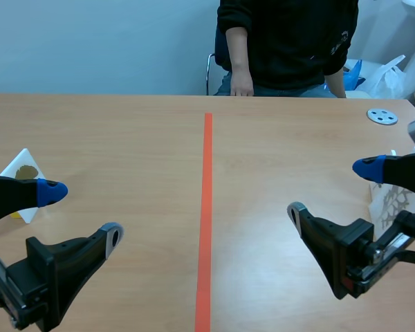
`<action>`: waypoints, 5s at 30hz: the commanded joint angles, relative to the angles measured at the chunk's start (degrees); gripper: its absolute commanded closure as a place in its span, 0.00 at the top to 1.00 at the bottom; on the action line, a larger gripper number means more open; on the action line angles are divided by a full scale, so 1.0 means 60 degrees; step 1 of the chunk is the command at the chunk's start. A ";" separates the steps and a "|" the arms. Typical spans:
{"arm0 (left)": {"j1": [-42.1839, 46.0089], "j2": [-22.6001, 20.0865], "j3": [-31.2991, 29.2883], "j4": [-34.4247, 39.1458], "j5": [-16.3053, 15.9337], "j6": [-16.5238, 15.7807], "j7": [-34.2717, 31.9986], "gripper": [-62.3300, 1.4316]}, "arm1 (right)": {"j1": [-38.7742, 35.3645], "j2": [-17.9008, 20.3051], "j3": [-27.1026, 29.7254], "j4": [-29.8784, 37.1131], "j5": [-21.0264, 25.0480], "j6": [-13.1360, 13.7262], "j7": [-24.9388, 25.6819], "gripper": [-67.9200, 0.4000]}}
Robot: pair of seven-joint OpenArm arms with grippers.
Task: Sort the leaf by its shape. The table is split by an orange tape line. A compound leaf with several leaflets goes to the left side, a simple leaf with one blade goes to the right side. Return to the home posture when a red brick is placed on the table.
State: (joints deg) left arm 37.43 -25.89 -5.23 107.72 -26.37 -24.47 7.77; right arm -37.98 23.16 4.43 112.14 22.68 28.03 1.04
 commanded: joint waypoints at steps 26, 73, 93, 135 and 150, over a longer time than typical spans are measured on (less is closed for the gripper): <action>0.0000 -0.0004 0.0011 0.0055 -0.0062 -0.0051 -0.0102 1.00 | -0.1392 -0.0714 0.0124 0.1548 0.0109 -0.1002 -0.0361 1.00; 0.0000 -0.0004 0.0011 0.0004 -0.0055 -0.0047 -0.0109 1.00 | -0.1104 -0.0714 0.0124 0.1355 0.0106 -0.1217 -0.0372 1.00; -0.2237 0.0025 0.1614 -0.2062 0.1275 -0.0055 -0.0787 1.00 | -0.1104 -0.0714 0.0124 0.1351 0.0073 -0.1249 -0.0368 1.00; -0.8950 0.2852 0.6524 -1.0590 0.3483 0.1421 -0.3625 0.98 | -0.1104 -0.0718 0.0124 0.1351 0.0069 -0.1257 -0.0361 1.00; -0.8969 0.3198 0.6666 -1.0590 0.3585 0.2237 -0.3603 0.48 | -0.1104 -0.0718 0.0124 0.1351 0.0073 -0.1253 -0.0361 1.00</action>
State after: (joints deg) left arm -15.55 -7.07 34.85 42.81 -4.51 -11.07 -12.71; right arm -44.77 18.46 4.58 120.09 22.68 20.58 -2.02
